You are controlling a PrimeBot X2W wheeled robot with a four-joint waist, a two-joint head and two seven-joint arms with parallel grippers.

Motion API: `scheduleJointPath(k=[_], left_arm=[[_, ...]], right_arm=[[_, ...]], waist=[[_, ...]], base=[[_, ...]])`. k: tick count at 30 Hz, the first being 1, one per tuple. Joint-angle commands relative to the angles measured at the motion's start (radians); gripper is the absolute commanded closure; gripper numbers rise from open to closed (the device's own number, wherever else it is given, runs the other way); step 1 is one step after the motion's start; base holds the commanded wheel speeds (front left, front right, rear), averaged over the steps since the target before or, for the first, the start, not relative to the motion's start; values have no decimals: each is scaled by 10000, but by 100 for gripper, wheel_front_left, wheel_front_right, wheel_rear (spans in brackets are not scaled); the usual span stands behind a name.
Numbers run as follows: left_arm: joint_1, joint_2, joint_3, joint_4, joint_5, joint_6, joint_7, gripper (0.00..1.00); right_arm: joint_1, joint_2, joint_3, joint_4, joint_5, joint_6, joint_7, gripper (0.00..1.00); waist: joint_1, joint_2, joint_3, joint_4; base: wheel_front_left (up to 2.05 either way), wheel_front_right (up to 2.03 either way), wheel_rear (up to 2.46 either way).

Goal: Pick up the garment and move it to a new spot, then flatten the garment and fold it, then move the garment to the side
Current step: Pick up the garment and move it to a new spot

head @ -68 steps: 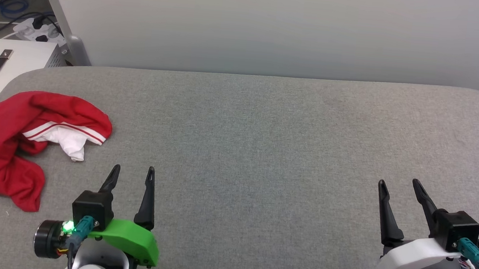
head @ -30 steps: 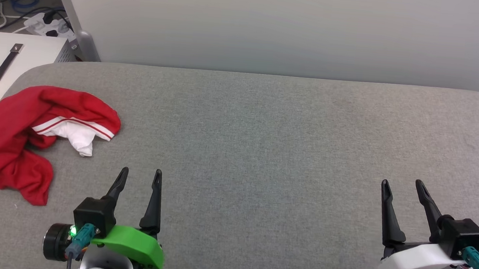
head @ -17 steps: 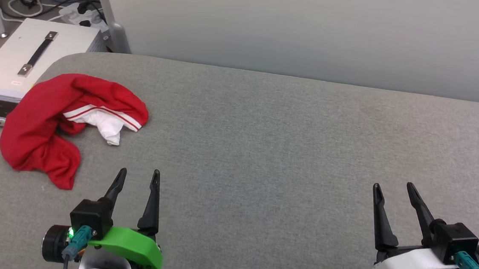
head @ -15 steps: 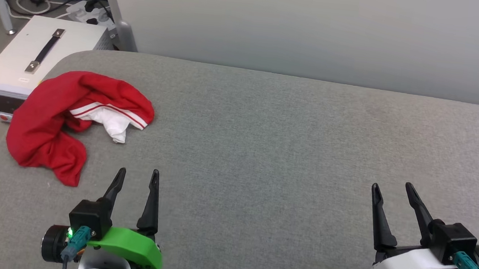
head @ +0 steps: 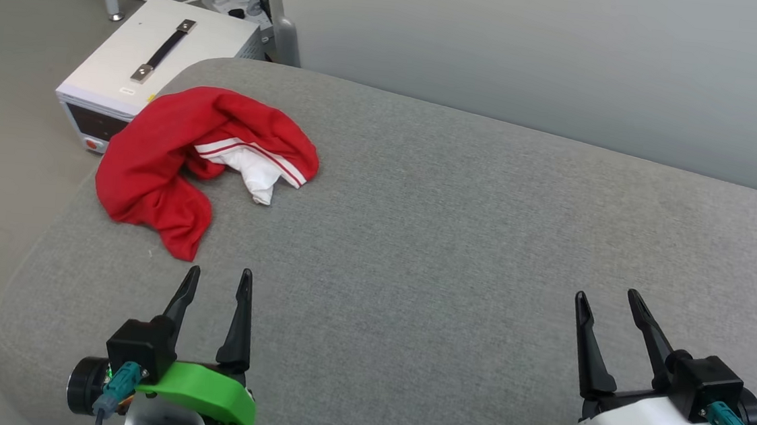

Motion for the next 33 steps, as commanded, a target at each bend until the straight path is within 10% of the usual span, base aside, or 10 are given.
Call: scheduleJointPath(k=[1, 16, 33], left_arm=[[133, -42, -34, 47, -85, -72, -115, 0], [186, -47, -58, 206, -213, -246, -406, 0], [-1446, 182, -369, 1483, -986, -399, -391, 0]], right_arm=[[78, 15, 30, 40, 93, -8, -115, 0], [163, 19, 262, 128, 280, -9, -402, 0], [-317, 19, 416, 70, -162, -9, -402, 0]], waist=[[-1, 0, 5, 445], [-1, 0, -16, 1422], [-1, 0, 1609, 735]], base=[[0, 0, 0], [0, 0, 0], [0, 0, 0]])
